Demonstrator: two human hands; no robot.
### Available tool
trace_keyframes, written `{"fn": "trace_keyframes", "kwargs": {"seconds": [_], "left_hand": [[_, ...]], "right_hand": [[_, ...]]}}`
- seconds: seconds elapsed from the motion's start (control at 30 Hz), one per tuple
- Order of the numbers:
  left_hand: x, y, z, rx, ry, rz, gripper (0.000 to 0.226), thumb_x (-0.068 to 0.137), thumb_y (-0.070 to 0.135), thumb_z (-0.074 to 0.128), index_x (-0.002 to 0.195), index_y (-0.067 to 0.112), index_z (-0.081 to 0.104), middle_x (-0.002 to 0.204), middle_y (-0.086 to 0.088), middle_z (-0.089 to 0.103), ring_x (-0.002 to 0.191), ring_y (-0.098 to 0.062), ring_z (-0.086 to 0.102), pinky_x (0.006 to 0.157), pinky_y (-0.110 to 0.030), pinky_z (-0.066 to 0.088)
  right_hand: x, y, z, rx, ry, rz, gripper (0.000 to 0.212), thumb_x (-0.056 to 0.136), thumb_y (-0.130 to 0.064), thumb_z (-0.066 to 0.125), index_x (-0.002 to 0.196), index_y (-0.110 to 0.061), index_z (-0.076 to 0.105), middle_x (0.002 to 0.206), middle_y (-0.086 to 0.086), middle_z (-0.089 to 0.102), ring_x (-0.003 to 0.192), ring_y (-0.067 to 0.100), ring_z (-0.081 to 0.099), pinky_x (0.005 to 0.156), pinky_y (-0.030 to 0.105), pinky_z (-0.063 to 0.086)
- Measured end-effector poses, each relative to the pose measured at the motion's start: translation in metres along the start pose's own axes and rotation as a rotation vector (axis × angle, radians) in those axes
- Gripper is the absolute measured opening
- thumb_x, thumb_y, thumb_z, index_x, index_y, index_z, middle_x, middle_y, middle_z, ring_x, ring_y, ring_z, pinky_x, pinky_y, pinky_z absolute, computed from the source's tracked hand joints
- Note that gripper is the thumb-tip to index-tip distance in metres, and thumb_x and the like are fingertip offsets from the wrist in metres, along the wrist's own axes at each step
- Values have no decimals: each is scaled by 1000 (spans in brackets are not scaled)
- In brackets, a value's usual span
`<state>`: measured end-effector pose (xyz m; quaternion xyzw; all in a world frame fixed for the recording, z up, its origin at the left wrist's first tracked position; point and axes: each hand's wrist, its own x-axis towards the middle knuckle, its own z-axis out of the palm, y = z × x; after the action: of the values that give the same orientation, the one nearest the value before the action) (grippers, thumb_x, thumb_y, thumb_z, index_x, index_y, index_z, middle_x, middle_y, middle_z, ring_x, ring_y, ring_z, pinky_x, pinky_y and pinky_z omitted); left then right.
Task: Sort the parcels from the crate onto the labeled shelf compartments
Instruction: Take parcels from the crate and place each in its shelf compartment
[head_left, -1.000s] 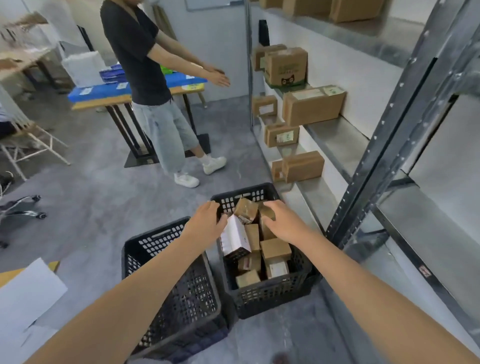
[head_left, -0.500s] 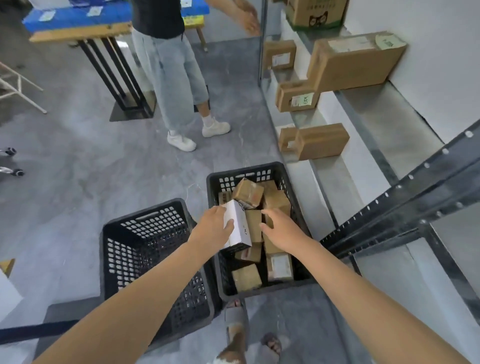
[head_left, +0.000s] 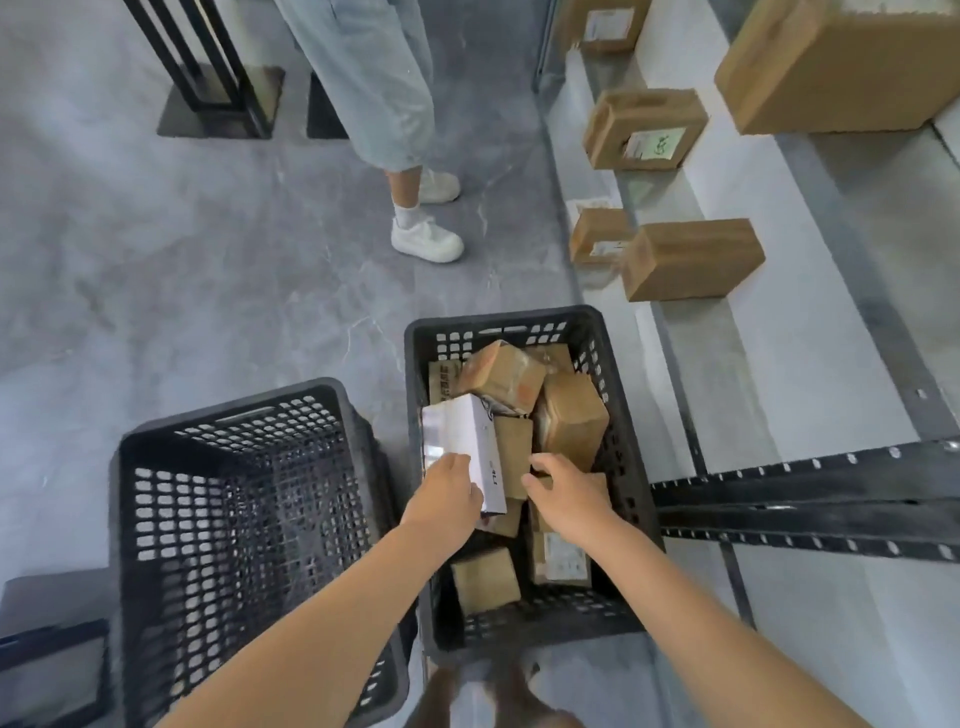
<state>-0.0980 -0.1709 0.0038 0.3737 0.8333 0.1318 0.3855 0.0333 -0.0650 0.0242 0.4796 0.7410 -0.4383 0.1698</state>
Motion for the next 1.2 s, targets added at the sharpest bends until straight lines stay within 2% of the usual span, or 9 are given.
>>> {"fn": "trace_keyframes", "kwargs": {"seconds": [0.17, 0.33, 0.53, 0.67, 0.73, 0.8, 0.93, 1.03, 1.2], "left_hand": [[33, -24, 35, -59, -6, -48, 50, 100, 12, 45, 147, 4, 30, 152, -17, 33, 140, -30, 34, 111, -35, 31], [65, -42, 59, -116, -20, -131, 43, 100, 15, 46, 141, 3, 37, 145, -20, 35, 134, -35, 35, 96, -21, 29], [94, -42, 87, -219, 62, -238, 79, 93, 34, 61, 152, 8, 16, 153, -14, 17, 142, -34, 24, 116, -45, 29], [98, -44, 90, -360, 77, -356, 84, 95, 36, 59, 156, 12, 5, 163, -11, 5, 148, -30, 14, 116, -41, 25], [95, -47, 91, -424, 69, -357, 75, 96, 32, 58, 153, 11, 14, 159, -12, 17, 142, -31, 30, 111, -42, 39], [87, -48, 93, -498, 70, -367, 65, 95, 29, 58, 147, 10, 23, 146, -12, 37, 124, -28, 50, 92, -42, 55], [66, -40, 85, -558, 65, -357, 54, 96, 32, 57, 143, 18, 31, 135, -3, 51, 111, -21, 60, 69, -25, 57], [49, -27, 68, -636, 56, -355, 46, 95, 38, 59, 134, 21, 41, 126, -2, 59, 101, -20, 66, 72, -36, 62], [17, 5, 16, -665, 28, -231, 56, 94, 43, 59, 144, 28, 38, 134, 5, 58, 110, -15, 63, 85, -34, 60]], "right_hand": [[57, 13, 28, -3, -84, 25, 49, 105, -37, 40, 151, -19, 34, 156, -2, 32, 136, 19, 43, 101, 31, 41], [104, 33, 54, 104, -104, 119, 52, 105, -36, 42, 152, -17, 33, 156, 1, 36, 138, 20, 41, 106, 33, 38], [136, 46, 87, 307, -157, 271, 51, 106, -37, 40, 148, -8, 38, 147, 10, 47, 132, 26, 47, 97, 29, 37], [141, 50, 96, 564, -94, 334, 48, 99, -40, 55, 140, -13, 50, 133, 3, 60, 112, 16, 57, 88, 29, 45], [135, 53, 95, 656, -107, 334, 48, 95, -40, 62, 136, -17, 55, 123, -1, 65, 106, 14, 63, 80, 27, 51], [123, 51, 89, 692, -149, 302, 41, 94, -37, 64, 131, -19, 58, 115, -4, 67, 100, 13, 66, 75, 25, 54], [92, 44, 71, 694, -135, 254, 38, 93, -36, 66, 127, -24, 54, 115, -7, 65, 98, 9, 64, 72, 24, 54], [65, 33, 50, 671, -74, 220, 38, 92, -37, 67, 126, -28, 51, 110, -12, 62, 94, 4, 62, 65, 19, 50], [19, 0, 5, 612, 28, 149, 41, 93, -35, 67, 129, -27, 50, 121, -7, 60, 100, 9, 60, 74, 25, 53]]}}
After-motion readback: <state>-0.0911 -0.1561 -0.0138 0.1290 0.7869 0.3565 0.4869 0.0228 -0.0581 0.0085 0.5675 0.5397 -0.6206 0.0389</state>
